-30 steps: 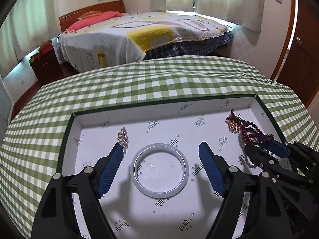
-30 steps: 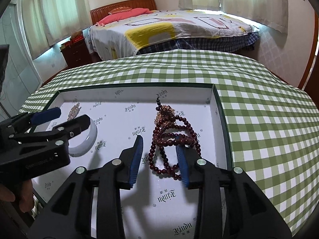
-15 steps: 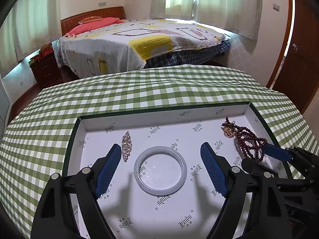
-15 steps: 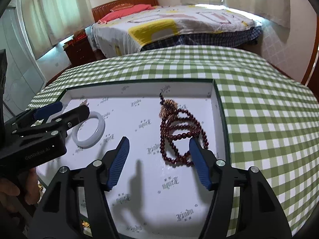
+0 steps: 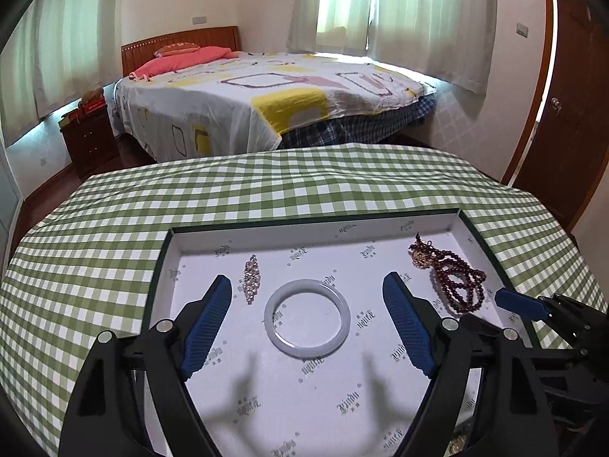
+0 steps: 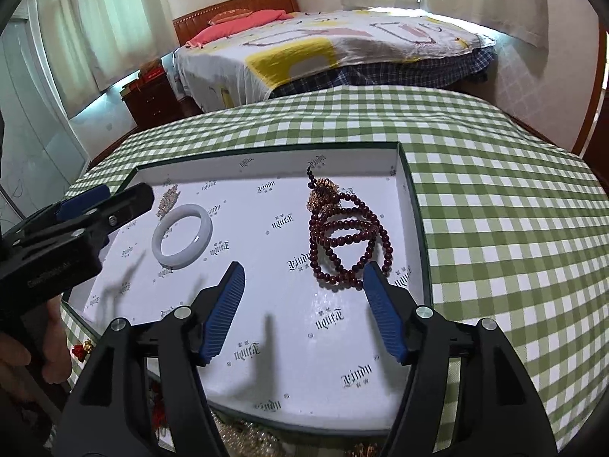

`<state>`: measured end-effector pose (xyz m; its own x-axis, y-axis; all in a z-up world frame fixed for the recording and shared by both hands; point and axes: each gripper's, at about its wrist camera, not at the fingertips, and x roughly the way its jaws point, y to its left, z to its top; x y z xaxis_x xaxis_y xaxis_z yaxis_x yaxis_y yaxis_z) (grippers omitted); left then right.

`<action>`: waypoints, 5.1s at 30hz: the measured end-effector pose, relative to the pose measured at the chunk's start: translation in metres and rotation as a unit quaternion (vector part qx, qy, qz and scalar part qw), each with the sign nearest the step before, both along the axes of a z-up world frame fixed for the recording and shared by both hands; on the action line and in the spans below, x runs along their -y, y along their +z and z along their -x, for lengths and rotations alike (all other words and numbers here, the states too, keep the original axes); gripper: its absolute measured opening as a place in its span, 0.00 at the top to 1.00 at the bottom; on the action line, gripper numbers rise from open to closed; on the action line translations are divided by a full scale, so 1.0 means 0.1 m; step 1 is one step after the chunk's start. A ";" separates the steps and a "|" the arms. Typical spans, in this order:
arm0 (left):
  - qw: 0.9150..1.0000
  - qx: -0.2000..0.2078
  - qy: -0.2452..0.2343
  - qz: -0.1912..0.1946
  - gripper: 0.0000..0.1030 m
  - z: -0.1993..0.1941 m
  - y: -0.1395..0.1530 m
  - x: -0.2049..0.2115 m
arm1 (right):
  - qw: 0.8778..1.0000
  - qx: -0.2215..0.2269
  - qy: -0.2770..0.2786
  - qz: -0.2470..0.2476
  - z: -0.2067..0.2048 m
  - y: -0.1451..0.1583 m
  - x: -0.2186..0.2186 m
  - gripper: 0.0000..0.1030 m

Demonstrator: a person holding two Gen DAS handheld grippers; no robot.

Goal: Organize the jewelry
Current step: 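Withdraw both tools from the tray toward the remaining jewelry, then move left tool to black tassel pendant while right tool nears white pearl strand, then close left tool on black pendant while right tool closes on pearl strand, then lift and carry the black pendant and pearl strand into the tray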

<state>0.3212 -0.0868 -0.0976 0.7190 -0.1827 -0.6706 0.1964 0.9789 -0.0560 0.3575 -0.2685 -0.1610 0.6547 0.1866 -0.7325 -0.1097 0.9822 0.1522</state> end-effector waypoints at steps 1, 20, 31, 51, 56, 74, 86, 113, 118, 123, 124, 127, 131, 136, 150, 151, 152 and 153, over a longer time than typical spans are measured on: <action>1.000 0.004 0.001 0.003 0.23 0.04 0.03 -0.02 | 1.000 0.004 -0.001 0.000 0.02 0.03 -0.01 0.38; 0.997 0.050 0.054 0.022 0.23 0.82 0.25 -0.56 | 0.996 0.085 -0.016 -0.004 0.83 0.37 -0.13 0.39; 0.998 0.030 0.058 0.015 0.24 1.30 -0.05 -0.57 | 0.997 0.077 -0.018 0.012 1.27 0.10 -0.16 0.40; 0.998 0.005 0.050 -0.034 0.27 1.58 -0.49 -0.31 | 0.997 0.061 -0.034 0.030 1.52 -0.23 -0.02 0.40; 0.998 -0.003 0.044 -0.043 0.31 1.56 -0.56 -0.27 | 0.997 0.053 -0.041 0.027 1.50 -0.31 0.03 0.40; 0.999 -0.037 0.005 -0.040 0.83 1.46 -0.67 -0.26 | 0.998 0.049 -0.035 0.029 1.43 -0.34 -0.01 0.40; 1.000 -0.008 0.019 -0.021 0.83 1.49 -0.45 -0.43 | 0.998 0.047 -0.007 0.037 1.18 -0.26 -0.20 0.40; 1.000 -0.011 0.024 -0.011 0.83 1.47 -0.46 -0.49 | 0.999 0.035 0.006 0.025 1.24 -0.26 -0.22 0.80; 1.000 -0.008 0.025 -0.009 0.83 1.49 -0.43 -0.51 | 0.999 0.048 0.004 0.019 1.32 -0.17 -0.17 0.80; 1.000 -0.001 0.026 -0.009 0.83 1.51 -0.38 -0.52 | 0.998 0.057 0.001 0.017 1.40 -0.09 -0.14 0.80; 1.000 0.001 0.026 -0.009 0.83 1.52 -0.37 -0.53 | 0.998 0.059 0.001 0.017 1.41 -0.08 -0.13 0.80; 1.000 0.008 0.025 -0.010 0.83 1.54 -0.33 -0.52 | 0.998 0.066 0.000 0.017 1.45 -0.03 -0.12 0.80; 1.000 0.017 0.024 -0.010 0.83 1.56 -0.26 -0.52 | 0.997 0.077 0.001 0.015 1.49 0.06 -0.12 0.80; 0.999 0.028 0.023 -0.006 0.83 1.59 -0.17 -0.52 | 0.995 0.094 0.001 0.013 1.52 0.20 -0.12 0.80; 0.996 0.086 0.020 0.002 0.83 1.44 0.29 -0.50 | 0.990 0.143 0.007 0.016 1.40 0.58 -0.19 0.80; 0.996 0.092 0.020 0.003 0.83 1.41 0.33 -0.50 | 0.989 0.146 0.008 0.016 1.38 0.61 -0.20 0.80; 0.995 0.097 0.020 0.004 0.83 1.39 0.37 -0.49 | 0.989 0.149 0.009 0.016 1.37 0.62 -0.20 0.80; 0.994 0.103 0.020 0.002 0.83 1.36 0.41 -0.48 | 0.988 0.152 0.010 0.018 1.34 0.65 -0.21 0.80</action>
